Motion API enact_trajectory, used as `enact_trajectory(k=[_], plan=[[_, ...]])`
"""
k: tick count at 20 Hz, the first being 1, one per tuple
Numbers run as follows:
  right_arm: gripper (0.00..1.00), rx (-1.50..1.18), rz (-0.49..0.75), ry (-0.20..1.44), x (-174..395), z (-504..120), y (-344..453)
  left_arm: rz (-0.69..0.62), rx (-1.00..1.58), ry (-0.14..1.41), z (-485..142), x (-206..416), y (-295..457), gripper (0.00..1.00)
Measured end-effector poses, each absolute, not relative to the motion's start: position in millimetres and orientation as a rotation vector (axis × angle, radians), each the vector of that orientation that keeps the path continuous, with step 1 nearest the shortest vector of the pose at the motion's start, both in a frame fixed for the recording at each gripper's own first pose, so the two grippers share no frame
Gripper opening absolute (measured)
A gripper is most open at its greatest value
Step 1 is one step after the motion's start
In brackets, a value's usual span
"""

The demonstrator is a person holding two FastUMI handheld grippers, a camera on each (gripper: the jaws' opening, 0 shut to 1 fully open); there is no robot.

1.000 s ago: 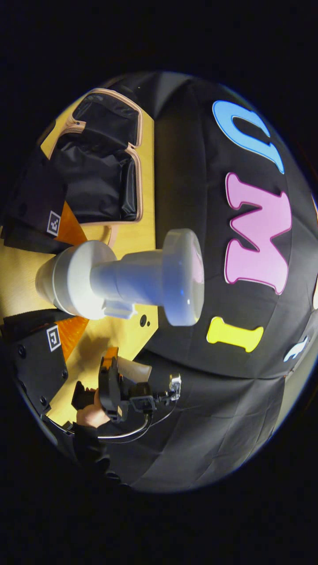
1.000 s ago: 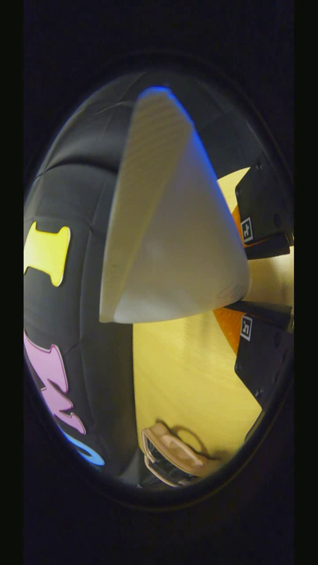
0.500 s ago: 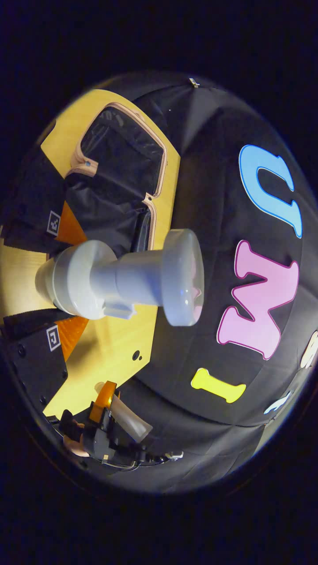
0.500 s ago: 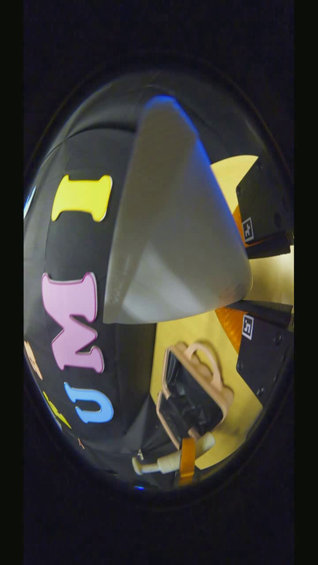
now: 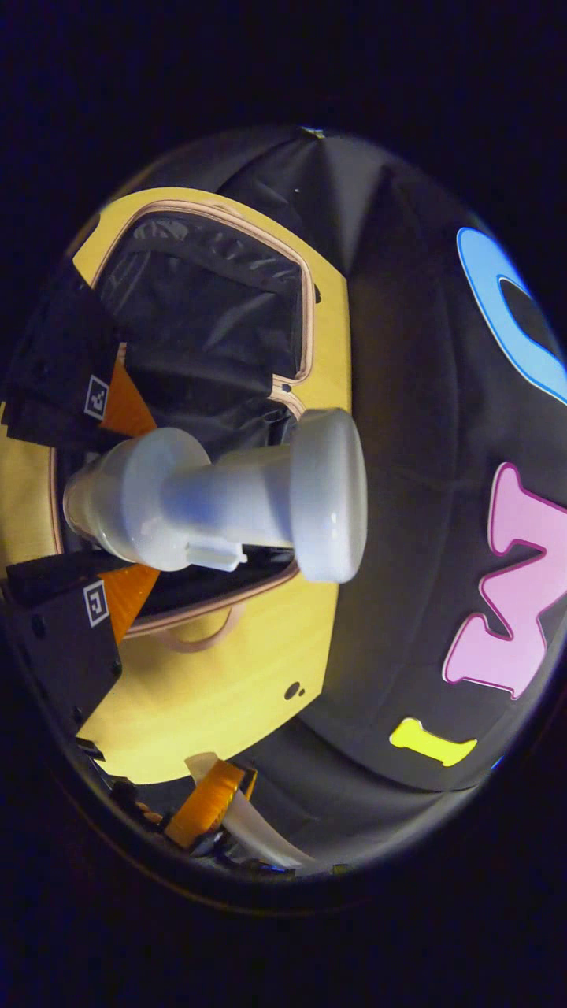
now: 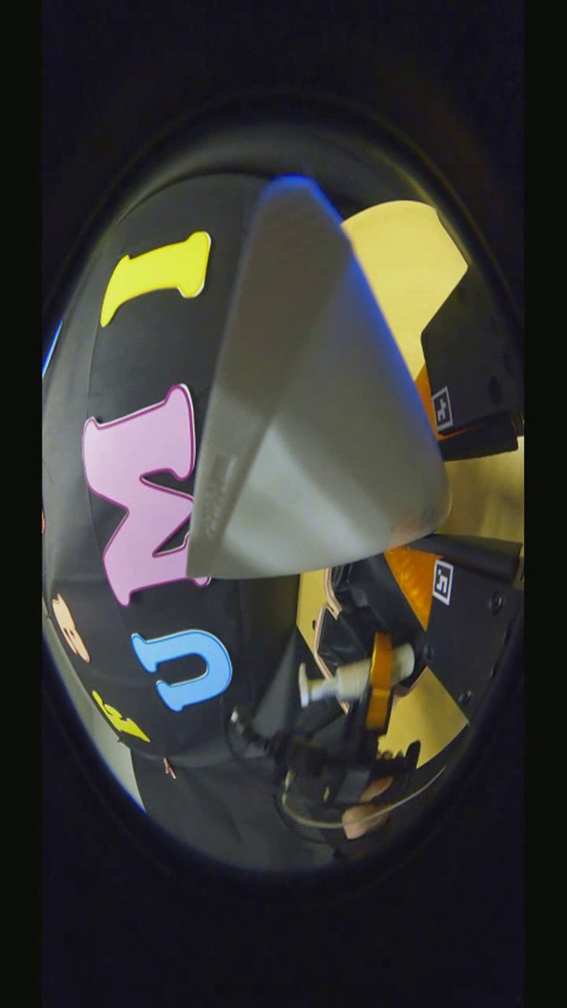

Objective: First open the suitcase, pack the skin care products into it, and then close the suitcase.

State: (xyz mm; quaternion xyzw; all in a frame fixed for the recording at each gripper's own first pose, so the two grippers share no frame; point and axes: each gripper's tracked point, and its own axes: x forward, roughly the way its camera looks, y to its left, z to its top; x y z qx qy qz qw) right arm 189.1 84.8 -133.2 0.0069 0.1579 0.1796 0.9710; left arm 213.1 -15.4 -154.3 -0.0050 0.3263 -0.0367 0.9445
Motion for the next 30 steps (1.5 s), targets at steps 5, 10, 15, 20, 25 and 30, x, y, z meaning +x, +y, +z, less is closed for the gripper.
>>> enact_trajectory(k=[5,10,15,20,25,30], plan=[[0.44,0.050,0.381,0.369,203.1,-151.4,108.8,-0.028,0.001,0.837,-198.1,246.6,-16.3,0.59],[0.44,0.141,0.381,0.521,214.4,-193.4,130.6,0.041,-0.038,0.894,-215.8,270.6,-13.9,0.58],[0.44,0.194,0.428,0.631,205.8,-226.4,166.9,0.066,-0.127,0.884,-221.0,273.8,-15.7,0.62],[0.43,0.242,0.429,0.694,210.8,-237.7,187.1,0.080,-0.196,0.751,-185.1,250.4,-7.1,0.77],[0.36,0.330,0.345,0.835,222.3,-258.1,198.1,0.055,-0.261,0.726,-179.0,200.4,-9.1,0.70],[0.53,0.304,0.324,0.858,222.7,-255.1,204.2,0.056,-0.270,0.723,-185.8,168.5,-2.1,0.69]])
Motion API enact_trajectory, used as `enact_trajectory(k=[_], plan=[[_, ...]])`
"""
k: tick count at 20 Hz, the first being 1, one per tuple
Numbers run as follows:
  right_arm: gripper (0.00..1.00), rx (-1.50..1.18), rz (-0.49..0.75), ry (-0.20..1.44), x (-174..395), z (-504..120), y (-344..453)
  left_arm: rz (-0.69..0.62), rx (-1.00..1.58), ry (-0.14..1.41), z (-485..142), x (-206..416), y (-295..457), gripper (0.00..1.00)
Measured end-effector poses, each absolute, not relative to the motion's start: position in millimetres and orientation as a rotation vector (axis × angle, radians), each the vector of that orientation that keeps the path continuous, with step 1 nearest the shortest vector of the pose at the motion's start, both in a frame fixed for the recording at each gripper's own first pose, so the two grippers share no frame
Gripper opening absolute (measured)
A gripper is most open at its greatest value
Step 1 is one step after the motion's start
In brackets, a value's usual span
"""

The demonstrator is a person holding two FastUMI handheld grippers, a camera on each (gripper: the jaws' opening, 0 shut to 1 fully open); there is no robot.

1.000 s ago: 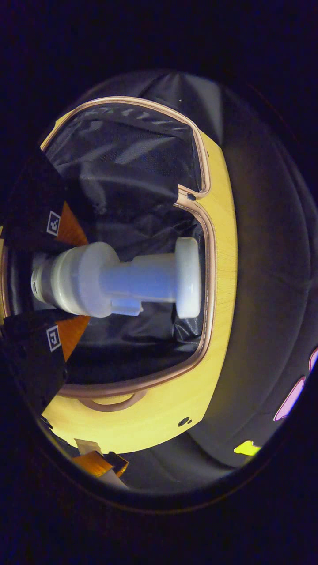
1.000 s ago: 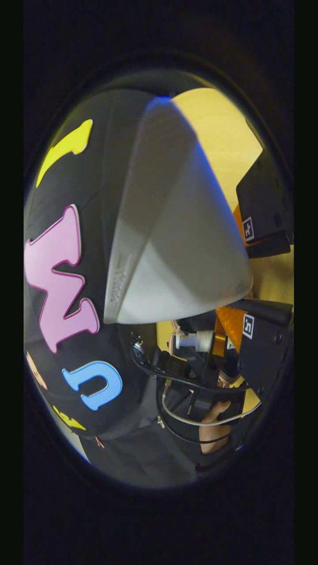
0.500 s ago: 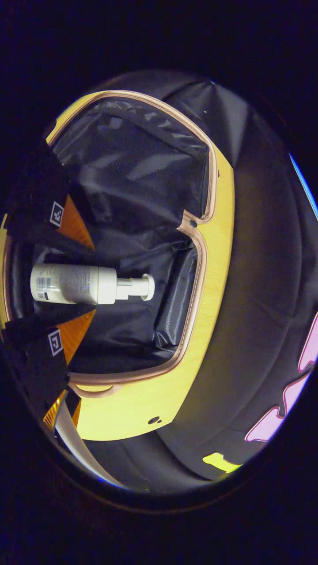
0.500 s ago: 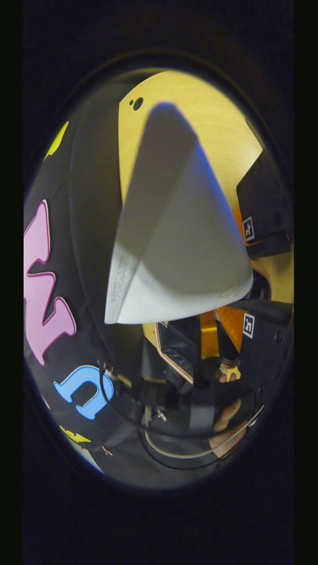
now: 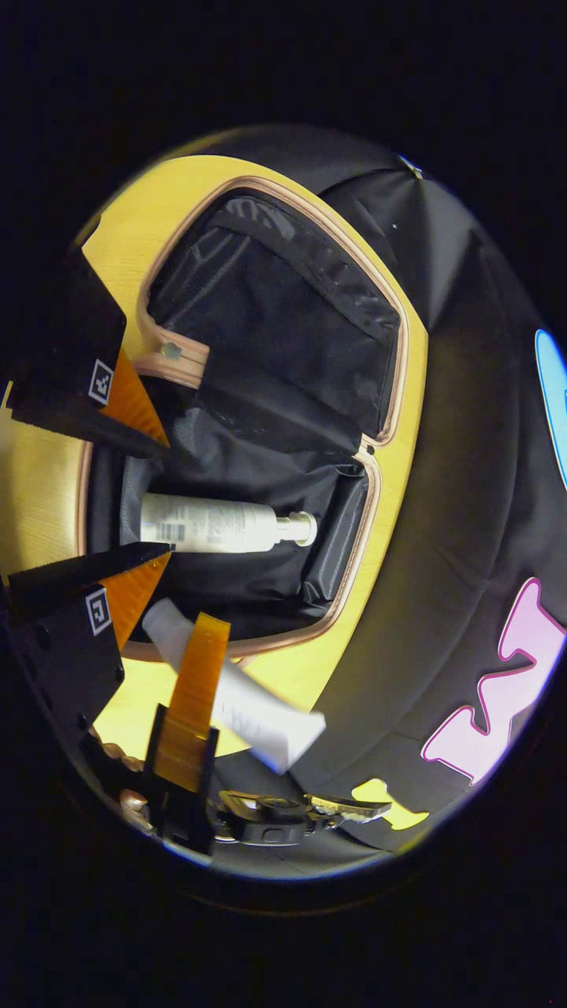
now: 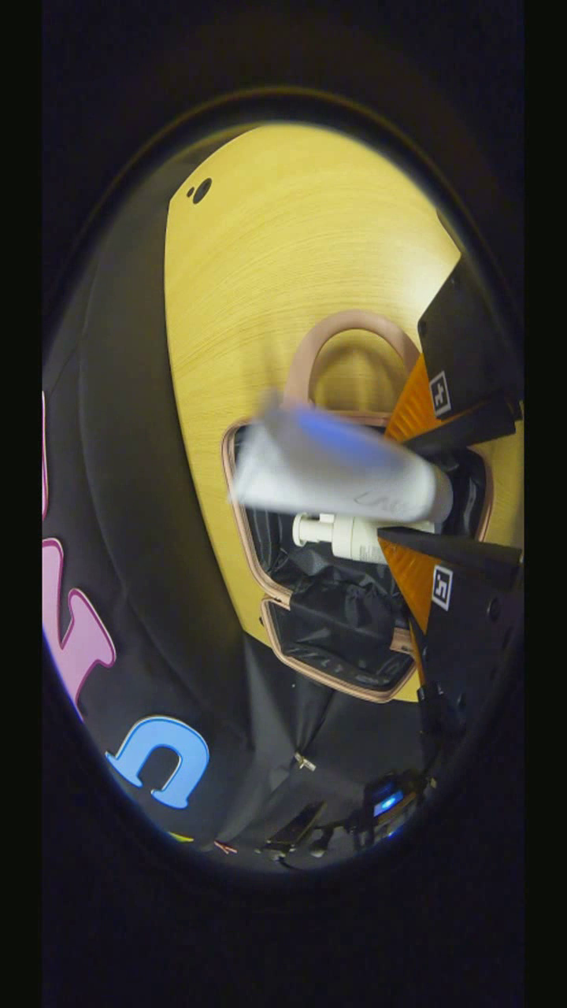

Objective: First open the suitcase, pack the skin care products into it, and then close the suitcase.

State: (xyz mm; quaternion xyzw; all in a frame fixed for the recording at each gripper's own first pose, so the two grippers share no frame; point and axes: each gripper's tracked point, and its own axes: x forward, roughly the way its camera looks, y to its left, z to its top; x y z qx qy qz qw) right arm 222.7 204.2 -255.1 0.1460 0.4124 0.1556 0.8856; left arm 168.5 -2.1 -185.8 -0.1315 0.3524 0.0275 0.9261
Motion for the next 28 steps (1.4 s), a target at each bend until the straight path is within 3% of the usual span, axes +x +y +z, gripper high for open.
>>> enact_trajectory(k=[3,4,6,7,8,9,10,11,12,13,15,21,28], plan=[[0.57,0.294,0.323,0.835,222.2,-249.9,200.9,0.068,-0.299,0.709,-185.5,158.7,6.8,0.70],[0.72,0.293,0.320,0.827,222.5,-246.2,200.3,0.069,-0.301,0.696,-181.2,158.4,10.1,0.70],[0.73,0.286,0.311,0.800,225.7,-239.1,193.3,0.081,-0.289,0.666,-175.2,155.9,20.0,0.69],[0.69,0.283,0.308,0.793,223.6,-234.0,191.4,0.081,-0.285,0.641,-168.8,155.7,25.4,0.70],[0.72,0.274,0.300,0.783,223.6,-230.0,187.3,0.076,-0.289,0.612,-162.4,157.0,30.6,0.70],[0.92,0.260,0.289,0.767,223.8,-225.5,181.0,0.066,-0.297,0.587,-156.2,156.3,35.7,0.70],[0.81,0.245,0.281,0.751,224.3,-220.3,175.4,0.059,-0.309,0.568,-150.5,155.4,42.1,0.70],[0.95,0.225,0.266,0.732,223.5,-213.6,166.9,0.060,-0.319,0.536,-141.2,153.2,57.9,0.74],[0.96,0.215,0.250,0.710,222.4,-206.5,160.1,0.067,-0.319,0.508,-133.9,154.0,73.4,0.82],[0.96,0.206,0.234,0.686,222.3,-197.6,153.5,0.076,-0.317,0.475,-124.6,155.5,91.9,0.78],[0.98,0.180,0.185,0.620,215.8,-174.5,135.1,0.108,-0.297,0.407,-103.1,160.1,148.9,0.95],[0.98,0.156,0.020,0.505,183.4,-148.7,92.9,0.234,-0.174,0.394,-86.9,190.1,322.1,0.96],[0.98,0.115,-0.063,0.449,132.3,-138.8,67.0,0.294,-0.269,0.463,-149.9,244.8,402.4,0.96]])
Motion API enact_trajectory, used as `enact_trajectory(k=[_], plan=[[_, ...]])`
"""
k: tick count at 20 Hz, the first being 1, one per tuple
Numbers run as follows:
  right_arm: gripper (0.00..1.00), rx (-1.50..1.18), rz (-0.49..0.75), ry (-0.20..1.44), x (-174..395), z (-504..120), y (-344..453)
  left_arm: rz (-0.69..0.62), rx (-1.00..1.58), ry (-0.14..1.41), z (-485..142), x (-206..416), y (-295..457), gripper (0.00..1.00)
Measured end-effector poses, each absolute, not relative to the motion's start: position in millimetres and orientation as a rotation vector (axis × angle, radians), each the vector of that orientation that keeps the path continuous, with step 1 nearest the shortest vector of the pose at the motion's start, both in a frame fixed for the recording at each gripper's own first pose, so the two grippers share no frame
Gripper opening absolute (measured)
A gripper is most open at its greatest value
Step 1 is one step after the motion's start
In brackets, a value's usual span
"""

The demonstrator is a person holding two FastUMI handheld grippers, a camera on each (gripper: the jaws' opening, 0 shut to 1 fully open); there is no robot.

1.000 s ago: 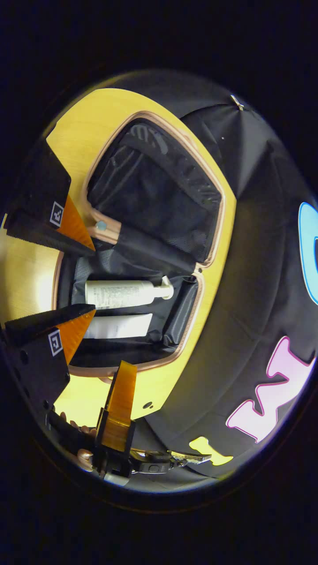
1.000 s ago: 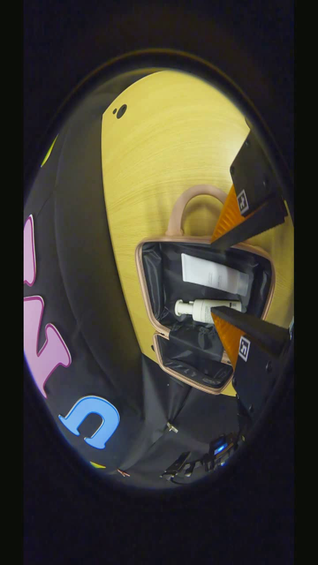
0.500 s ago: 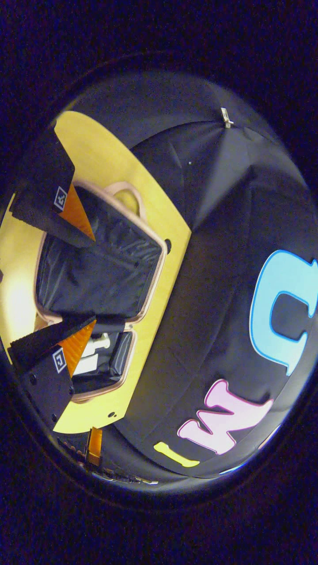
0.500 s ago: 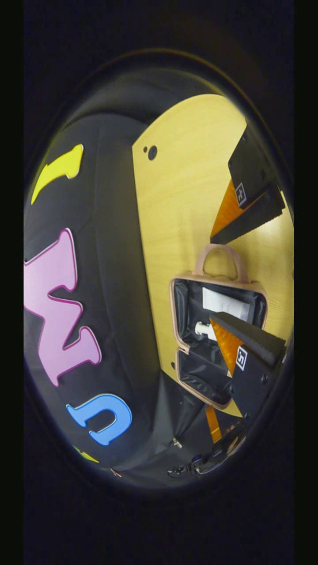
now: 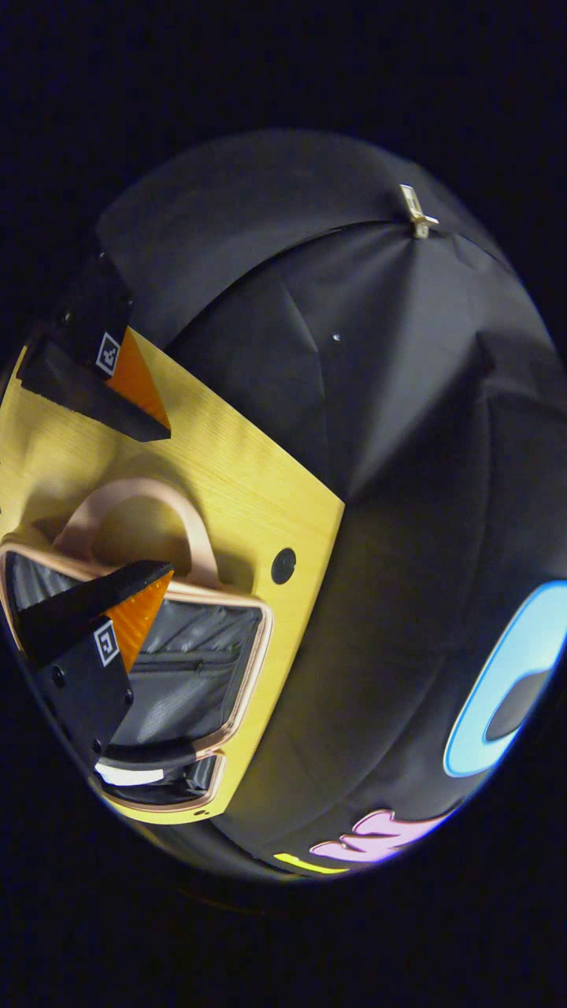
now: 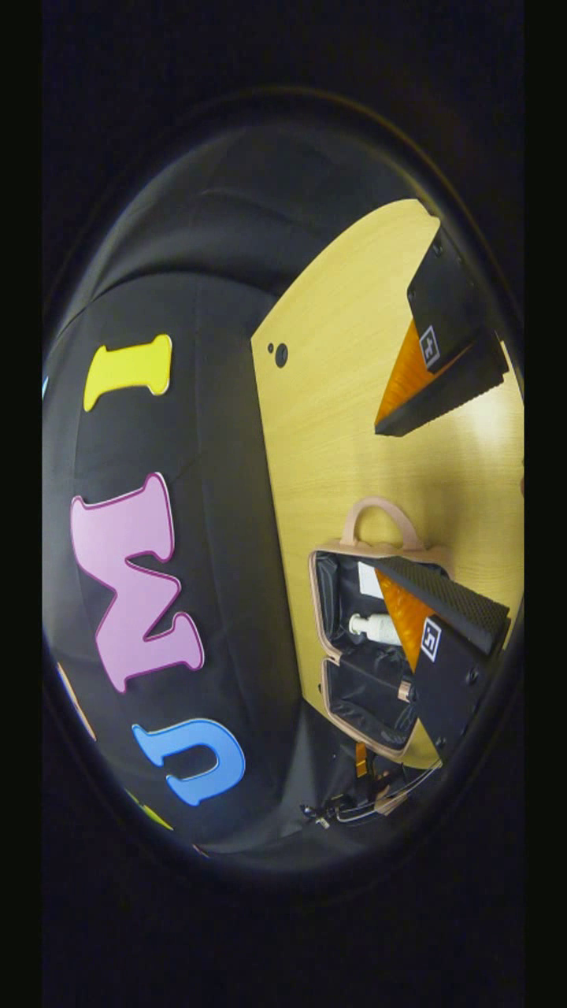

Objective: First open the suitcase, pack the skin care products into it, and then close the suitcase.

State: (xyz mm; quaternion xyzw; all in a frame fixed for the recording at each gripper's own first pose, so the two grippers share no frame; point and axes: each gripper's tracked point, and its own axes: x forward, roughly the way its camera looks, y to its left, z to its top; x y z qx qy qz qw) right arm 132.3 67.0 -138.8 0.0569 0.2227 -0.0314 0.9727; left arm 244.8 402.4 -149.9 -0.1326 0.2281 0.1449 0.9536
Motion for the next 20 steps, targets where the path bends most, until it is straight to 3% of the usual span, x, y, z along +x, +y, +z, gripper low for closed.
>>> enact_trajectory(k=[4,8,9,10,15,20], plan=[[0.98,0.061,-0.084,0.477,108.5,-147.2,50.3,0.287,-0.304,0.539,-174.0,253.9,416.5,0.96],[0.98,0.054,-0.128,0.487,98.6,-156.1,30.6,0.251,-0.247,0.591,-182.9,262.4,416.5,0.83],[0.98,0.056,-0.142,0.502,97.7,-159.5,26.5,0.241,-0.240,0.594,-180.4,263.1,414.3,0.76],[0.98,0.060,-0.146,0.506,97.4,-160.6,26.3,0.228,-0.239,0.602,-181.1,263.4,412.6,0.80],[0.98,0.076,-0.155,0.492,100.4,-164.2,22.7,0.238,-0.147,0.652,-184.5,265.9,407.5,0.24],[0.98,0.065,-0.151,0.494,102.5,-168.0,15.3,0.260,-0.062,0.568,-139.9,260.8,401.8,0.12]])
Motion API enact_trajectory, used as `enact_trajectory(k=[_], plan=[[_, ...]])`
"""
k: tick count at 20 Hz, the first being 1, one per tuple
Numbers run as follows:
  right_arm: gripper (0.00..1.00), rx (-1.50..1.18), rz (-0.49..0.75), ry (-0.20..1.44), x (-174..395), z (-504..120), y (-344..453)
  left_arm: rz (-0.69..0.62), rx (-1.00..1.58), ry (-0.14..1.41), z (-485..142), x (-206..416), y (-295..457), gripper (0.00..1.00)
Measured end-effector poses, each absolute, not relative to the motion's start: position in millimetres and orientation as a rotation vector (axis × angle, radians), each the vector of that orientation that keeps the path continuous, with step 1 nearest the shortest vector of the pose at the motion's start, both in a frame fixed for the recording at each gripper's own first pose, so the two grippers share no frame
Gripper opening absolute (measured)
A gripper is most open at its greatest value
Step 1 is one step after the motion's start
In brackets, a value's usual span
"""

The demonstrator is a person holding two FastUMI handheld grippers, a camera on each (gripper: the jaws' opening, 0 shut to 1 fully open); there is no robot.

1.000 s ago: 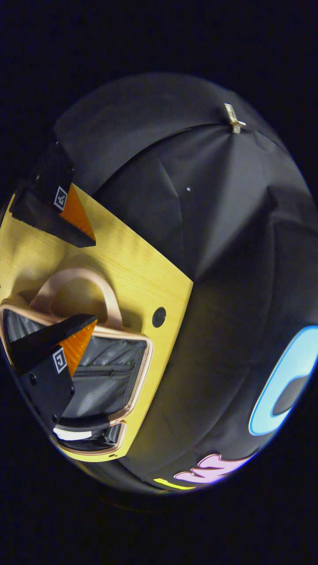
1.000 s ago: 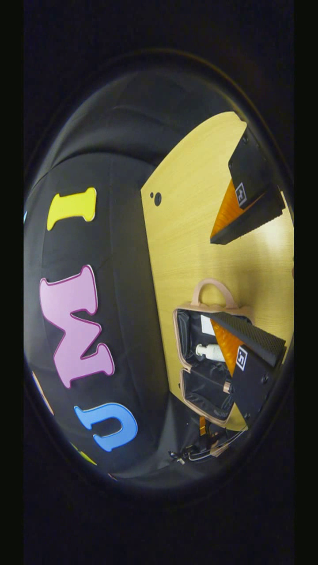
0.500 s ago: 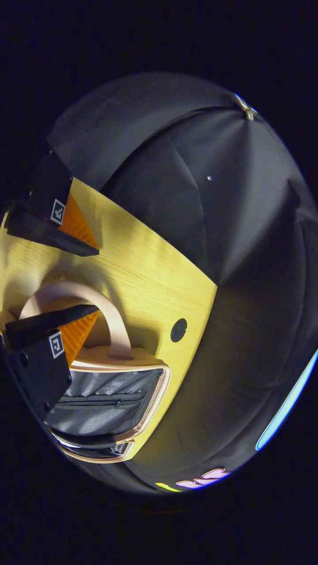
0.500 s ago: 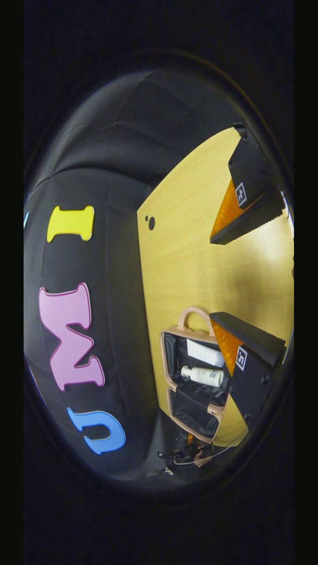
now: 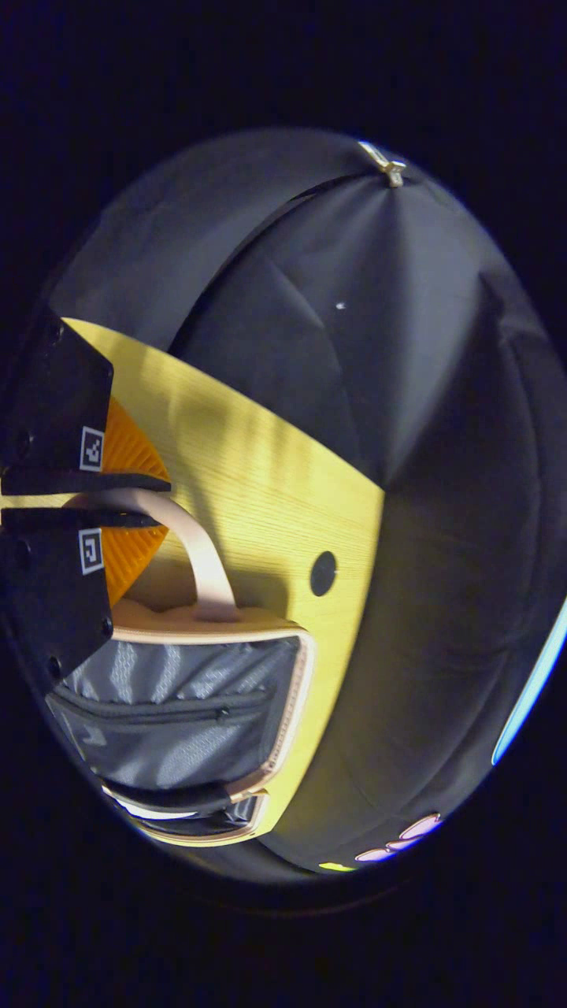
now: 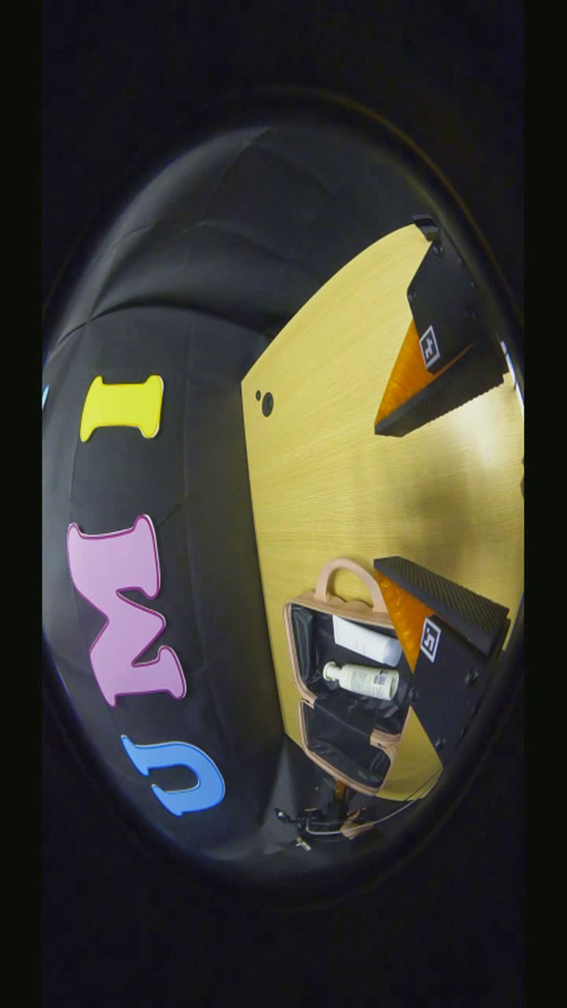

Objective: First open the suitcase, pack the skin care products into it, and then close the suitcase.

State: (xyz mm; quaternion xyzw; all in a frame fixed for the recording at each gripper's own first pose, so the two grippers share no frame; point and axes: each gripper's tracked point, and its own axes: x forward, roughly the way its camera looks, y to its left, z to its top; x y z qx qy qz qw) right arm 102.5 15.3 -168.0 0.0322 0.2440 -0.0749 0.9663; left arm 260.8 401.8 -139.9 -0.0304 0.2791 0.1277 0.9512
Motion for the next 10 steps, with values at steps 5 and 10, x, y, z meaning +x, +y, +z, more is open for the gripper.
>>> enact_trajectory(k=[5,10], plan=[[0.98,0.092,-0.145,0.500,106.2,-167.3,4.2,0.252,0.022,0.455,-69.6,241.6,386.9,0.07],[0.98,0.104,-0.128,0.504,108.7,-164.6,-2.6,0.202,0.066,0.356,31.9,200.1,334.1,0.07]])
